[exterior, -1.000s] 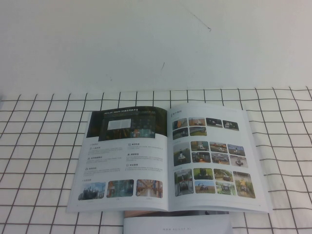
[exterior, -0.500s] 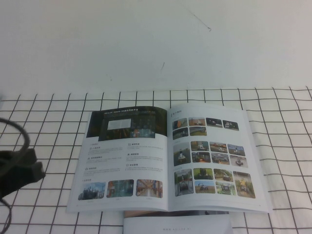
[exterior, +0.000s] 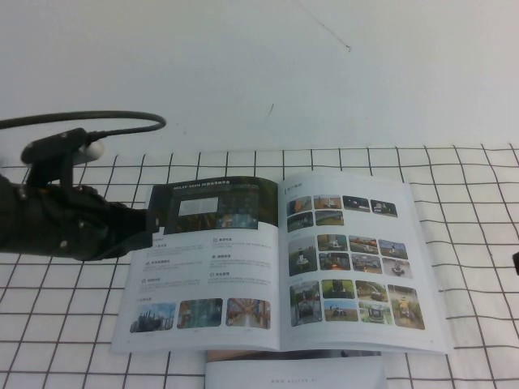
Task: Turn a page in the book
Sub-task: Open the closed book
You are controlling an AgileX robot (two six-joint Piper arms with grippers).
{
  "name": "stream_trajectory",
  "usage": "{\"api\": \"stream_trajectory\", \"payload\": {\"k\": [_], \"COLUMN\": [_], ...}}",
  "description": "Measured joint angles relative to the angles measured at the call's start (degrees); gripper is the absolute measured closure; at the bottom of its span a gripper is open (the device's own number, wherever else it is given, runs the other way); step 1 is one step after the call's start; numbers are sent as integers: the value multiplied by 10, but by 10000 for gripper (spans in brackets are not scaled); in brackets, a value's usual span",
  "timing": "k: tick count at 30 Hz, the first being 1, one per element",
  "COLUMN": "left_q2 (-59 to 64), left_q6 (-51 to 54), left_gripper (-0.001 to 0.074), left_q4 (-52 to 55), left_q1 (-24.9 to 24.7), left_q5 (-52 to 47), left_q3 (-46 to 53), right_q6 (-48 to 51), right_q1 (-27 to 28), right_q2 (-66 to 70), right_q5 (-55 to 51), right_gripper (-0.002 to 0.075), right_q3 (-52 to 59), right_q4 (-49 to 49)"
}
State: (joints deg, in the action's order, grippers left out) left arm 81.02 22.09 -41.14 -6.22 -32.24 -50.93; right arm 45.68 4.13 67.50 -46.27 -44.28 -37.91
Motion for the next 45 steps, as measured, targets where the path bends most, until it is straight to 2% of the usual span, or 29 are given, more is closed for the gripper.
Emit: {"api": "stream_trajectory", "payload": {"k": [4, 9, 14, 17, 22, 26, 33, 45], "left_q2": [74, 149, 183, 200, 227, 237, 245, 248], "left_q6": [55, 73, 74, 68, 67, 66, 34, 17], "left_gripper": [738, 738, 738, 738, 738, 738, 738, 738], "left_q4": [-50, -45, -25, -6, 8, 18, 19, 19], "left_q1": [-25, -71, -85, -85, -85, -85, -85, -85], "left_q5": [0, 4, 16, 30, 40, 46, 53, 65], "left_q3": [-27, -65, -77, -79, -79, -79, -79, -79], "right_q6": [44, 56, 48, 45, 43, 36, 16, -36], "right_q1": [-31, -94, -107, -108, -108, -108, -108, -108], "right_q2": [89, 173, 249, 292, 363, 403, 455, 468], "right_q5": [18, 58, 76, 79, 75, 73, 64, 48], "right_gripper": [728, 728, 696, 593, 330, 239, 219, 218], "right_q3": [-15, -52, -102, -130, -170, -204, -245, -255], "right_q4": [-36, -46, -58, -60, -60, -60, -56, 43]}}
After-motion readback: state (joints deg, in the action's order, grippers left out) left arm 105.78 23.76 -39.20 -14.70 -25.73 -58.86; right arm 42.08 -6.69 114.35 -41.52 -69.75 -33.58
